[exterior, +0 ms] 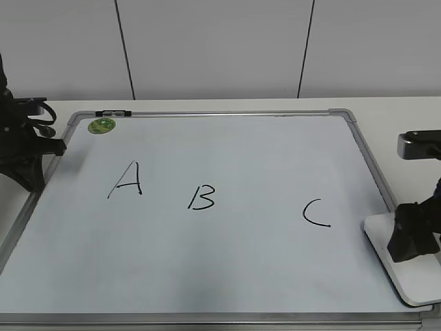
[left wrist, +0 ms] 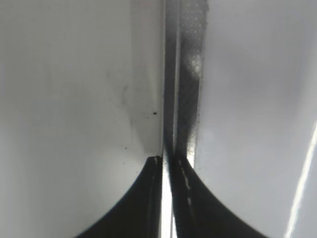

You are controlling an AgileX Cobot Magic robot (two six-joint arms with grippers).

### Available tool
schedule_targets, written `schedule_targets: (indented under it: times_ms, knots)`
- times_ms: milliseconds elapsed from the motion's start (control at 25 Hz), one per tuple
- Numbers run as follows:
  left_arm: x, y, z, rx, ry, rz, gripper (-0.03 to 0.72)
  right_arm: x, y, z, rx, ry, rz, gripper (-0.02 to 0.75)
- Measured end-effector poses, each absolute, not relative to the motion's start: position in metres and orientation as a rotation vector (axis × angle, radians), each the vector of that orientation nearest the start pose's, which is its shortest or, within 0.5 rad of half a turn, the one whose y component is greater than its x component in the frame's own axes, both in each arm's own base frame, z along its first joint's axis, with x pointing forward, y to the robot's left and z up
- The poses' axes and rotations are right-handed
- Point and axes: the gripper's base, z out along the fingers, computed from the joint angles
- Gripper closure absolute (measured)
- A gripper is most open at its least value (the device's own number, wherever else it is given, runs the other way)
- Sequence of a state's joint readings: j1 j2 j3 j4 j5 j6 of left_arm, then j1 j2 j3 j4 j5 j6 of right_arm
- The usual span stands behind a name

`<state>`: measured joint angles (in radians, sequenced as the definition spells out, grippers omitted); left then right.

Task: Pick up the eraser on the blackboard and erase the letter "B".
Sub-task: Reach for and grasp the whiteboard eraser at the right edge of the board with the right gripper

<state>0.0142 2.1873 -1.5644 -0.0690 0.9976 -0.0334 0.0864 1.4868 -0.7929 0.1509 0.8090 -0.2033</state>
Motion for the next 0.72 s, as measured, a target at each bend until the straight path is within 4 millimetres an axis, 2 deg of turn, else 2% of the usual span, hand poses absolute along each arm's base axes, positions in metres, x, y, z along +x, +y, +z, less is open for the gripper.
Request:
schedule_targets:
  times_ms: [720]
  knots:
    - [0.425,0.001,0.131,-0.129,3.101,-0.094,0.66,0.275,0.033,0.161,-0.257,2.991,0.145,0.059]
